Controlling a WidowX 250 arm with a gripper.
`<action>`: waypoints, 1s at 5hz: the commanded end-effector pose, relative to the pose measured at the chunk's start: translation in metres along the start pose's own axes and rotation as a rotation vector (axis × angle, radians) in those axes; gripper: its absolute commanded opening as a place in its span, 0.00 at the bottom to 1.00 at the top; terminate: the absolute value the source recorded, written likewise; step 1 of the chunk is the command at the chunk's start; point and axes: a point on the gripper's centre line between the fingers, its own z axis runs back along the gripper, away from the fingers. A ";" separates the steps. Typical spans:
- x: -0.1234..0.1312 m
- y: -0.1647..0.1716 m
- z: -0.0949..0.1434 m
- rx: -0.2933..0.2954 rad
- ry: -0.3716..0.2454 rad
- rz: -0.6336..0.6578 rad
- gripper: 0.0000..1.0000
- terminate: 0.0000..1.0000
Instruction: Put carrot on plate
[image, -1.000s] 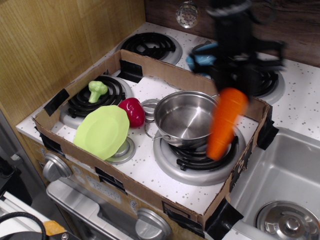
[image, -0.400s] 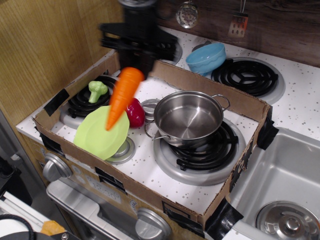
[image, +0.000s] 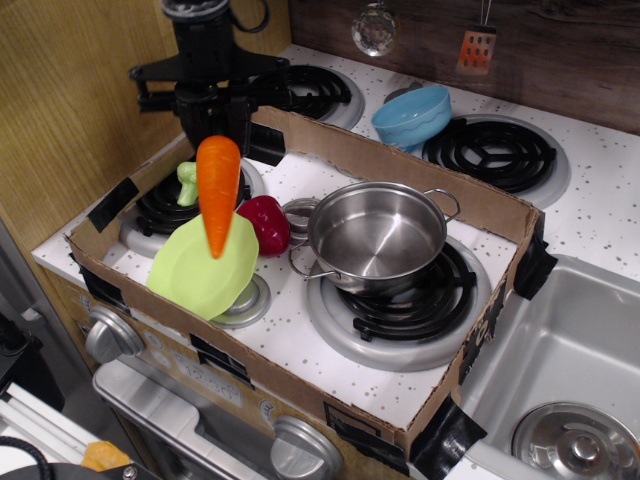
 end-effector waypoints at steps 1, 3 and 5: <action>-0.003 0.015 -0.010 -0.023 -0.068 0.289 0.00 0.00; -0.010 0.030 -0.037 -0.032 -0.093 0.362 0.00 0.00; -0.023 0.036 -0.040 -0.033 -0.132 0.358 1.00 0.00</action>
